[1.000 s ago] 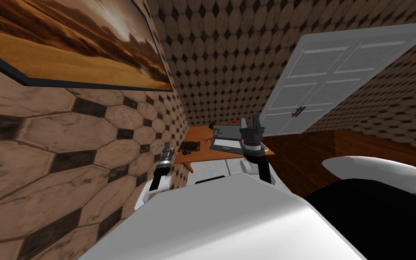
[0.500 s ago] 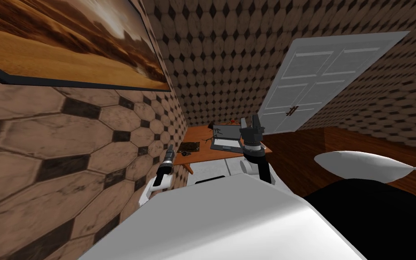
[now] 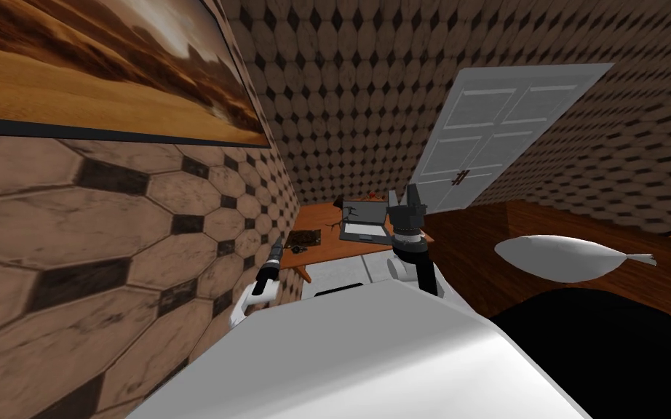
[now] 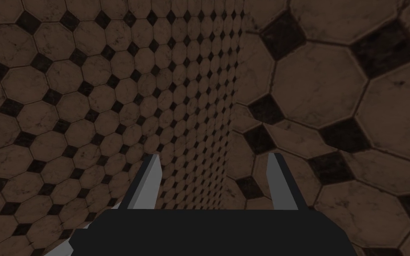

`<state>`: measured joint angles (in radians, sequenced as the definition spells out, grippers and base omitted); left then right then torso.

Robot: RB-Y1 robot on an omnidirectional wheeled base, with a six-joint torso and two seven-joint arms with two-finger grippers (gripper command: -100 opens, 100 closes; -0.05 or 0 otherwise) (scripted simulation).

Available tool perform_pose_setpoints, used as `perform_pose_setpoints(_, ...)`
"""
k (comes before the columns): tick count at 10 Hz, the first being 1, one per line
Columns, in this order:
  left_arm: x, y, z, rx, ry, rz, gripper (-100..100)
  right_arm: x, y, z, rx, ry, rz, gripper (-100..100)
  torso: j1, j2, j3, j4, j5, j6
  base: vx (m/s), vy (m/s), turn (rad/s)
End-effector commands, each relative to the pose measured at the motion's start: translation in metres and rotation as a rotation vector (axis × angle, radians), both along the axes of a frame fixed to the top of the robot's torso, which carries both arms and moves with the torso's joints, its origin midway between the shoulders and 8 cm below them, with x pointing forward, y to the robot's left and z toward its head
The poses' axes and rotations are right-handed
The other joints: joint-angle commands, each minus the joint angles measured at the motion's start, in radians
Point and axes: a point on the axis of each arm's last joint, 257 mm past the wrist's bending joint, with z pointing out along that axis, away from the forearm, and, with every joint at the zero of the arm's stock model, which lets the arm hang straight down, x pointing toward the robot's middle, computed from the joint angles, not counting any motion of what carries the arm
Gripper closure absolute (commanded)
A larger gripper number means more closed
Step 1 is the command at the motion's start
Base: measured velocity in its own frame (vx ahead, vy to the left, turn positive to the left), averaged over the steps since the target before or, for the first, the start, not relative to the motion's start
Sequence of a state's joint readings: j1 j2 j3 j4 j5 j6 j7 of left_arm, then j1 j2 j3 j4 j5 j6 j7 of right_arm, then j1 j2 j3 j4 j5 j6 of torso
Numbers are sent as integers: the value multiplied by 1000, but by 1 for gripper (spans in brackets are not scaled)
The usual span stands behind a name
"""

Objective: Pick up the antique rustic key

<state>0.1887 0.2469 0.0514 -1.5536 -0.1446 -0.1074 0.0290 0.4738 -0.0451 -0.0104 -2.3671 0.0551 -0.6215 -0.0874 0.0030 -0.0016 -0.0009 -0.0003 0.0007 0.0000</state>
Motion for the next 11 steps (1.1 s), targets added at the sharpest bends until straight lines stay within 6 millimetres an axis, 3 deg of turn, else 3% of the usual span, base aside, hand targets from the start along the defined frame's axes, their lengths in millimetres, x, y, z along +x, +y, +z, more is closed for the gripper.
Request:
perform_pose_setpoints(1,-2,5,-18,11,45,9,-100,0,0,0,0,0,0,0,0,0,0,0,0,0,9,39,-40)
perform_pose_setpoints(4,1,15,-50,48,133,21,-100,0,0,0,0,0,0,0,-1,0,0,0,0,-1,6,25,-71)
perform_pose_setpoints(11,-1,34,-96,105,264,42,-100,0,0,0,0,0,0,0,-2,0,0,0,0,0,4,18,-73)
